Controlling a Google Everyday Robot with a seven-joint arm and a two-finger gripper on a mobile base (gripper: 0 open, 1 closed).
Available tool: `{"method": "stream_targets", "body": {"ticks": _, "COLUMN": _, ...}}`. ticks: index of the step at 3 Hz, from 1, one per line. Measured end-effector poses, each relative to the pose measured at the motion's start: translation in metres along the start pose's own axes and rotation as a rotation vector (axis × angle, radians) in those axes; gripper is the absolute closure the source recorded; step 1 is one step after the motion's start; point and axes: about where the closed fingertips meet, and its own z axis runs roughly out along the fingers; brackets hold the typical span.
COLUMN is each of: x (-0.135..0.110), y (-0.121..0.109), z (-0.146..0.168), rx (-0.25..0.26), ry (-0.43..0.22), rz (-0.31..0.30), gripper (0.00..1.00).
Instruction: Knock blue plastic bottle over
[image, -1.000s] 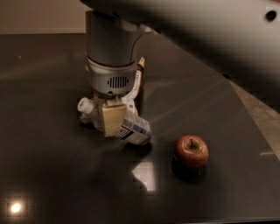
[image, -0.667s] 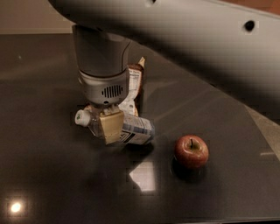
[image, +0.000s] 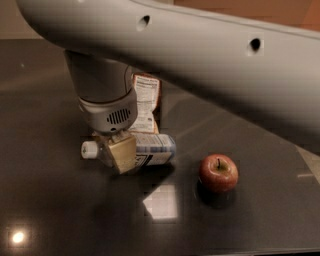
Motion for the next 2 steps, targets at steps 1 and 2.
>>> {"method": "stream_targets", "body": {"ticks": 1, "x": -0.0033, "y": -0.0001, "z": 0.0077, "rx": -0.012, "ry": -0.005, "rz": 0.001, "gripper": 0.12}}
{"method": "stream_targets", "body": {"ticks": 2, "x": -0.0066, "y": -0.0042, "z": 0.0054, "rx": 0.014, "ry": -0.014, "rz": 0.001, "gripper": 0.00}}
